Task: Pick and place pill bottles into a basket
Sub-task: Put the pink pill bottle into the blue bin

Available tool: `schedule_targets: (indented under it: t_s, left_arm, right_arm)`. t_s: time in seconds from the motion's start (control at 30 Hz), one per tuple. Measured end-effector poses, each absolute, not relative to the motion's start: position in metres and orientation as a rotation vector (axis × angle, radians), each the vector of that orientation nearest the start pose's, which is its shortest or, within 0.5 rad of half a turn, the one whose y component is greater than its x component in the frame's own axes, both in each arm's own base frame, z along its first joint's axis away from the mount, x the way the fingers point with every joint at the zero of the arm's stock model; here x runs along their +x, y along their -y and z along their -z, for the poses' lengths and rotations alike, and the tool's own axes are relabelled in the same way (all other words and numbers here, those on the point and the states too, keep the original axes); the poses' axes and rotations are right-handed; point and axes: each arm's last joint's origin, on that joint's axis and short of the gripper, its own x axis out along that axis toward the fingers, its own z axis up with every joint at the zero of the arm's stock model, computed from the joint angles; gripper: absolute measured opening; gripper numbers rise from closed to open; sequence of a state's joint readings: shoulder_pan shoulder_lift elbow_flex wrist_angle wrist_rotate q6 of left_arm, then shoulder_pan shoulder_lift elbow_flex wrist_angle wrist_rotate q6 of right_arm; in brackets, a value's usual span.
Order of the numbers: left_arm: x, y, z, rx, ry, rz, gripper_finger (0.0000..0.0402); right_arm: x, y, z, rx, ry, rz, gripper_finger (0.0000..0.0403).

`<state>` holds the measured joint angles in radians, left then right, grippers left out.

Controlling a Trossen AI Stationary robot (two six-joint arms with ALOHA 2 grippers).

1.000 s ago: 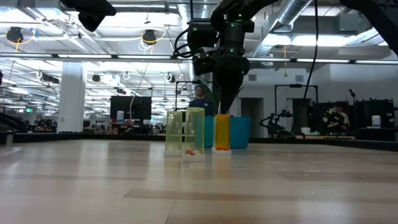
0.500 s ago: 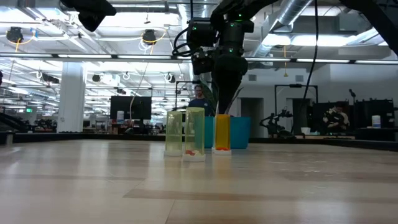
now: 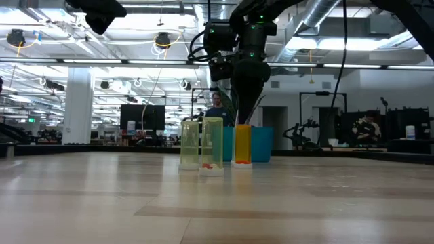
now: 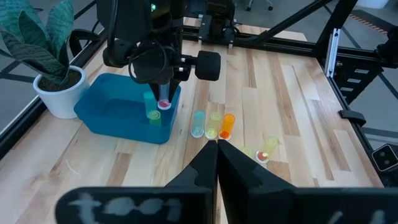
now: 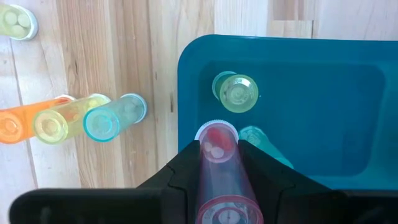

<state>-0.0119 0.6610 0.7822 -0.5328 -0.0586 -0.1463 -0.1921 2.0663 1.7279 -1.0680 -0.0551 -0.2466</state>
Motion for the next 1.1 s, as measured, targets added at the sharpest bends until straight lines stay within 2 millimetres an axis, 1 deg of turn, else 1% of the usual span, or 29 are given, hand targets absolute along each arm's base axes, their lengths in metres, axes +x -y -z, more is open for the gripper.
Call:
schedule_targets:
  t_s: [0.53,0.8,1.1]
  left_arm:
    - [0.1362,-0.0001,-0.3161,-0.130,-0.407,-0.076,0.0000]
    - [0.1361,-0.0001,-0.3161,-0.130,-0.408,-0.076,0.0000]
    - [0.1361,-0.0001,-0.3161,-0.130,-0.408,-0.076,0.0000]
  right_arm:
    - [0.4050,0.0771,-0.2157,-0.066,-1.397,-0.089,0.0088]
    - [0.4042,0.0793,-0.2157,-0.018,-1.397,-0.077,0.0088]
    - [0.4047,0.0799,-0.2158,-0.024,-1.391,-0.080,0.0088]
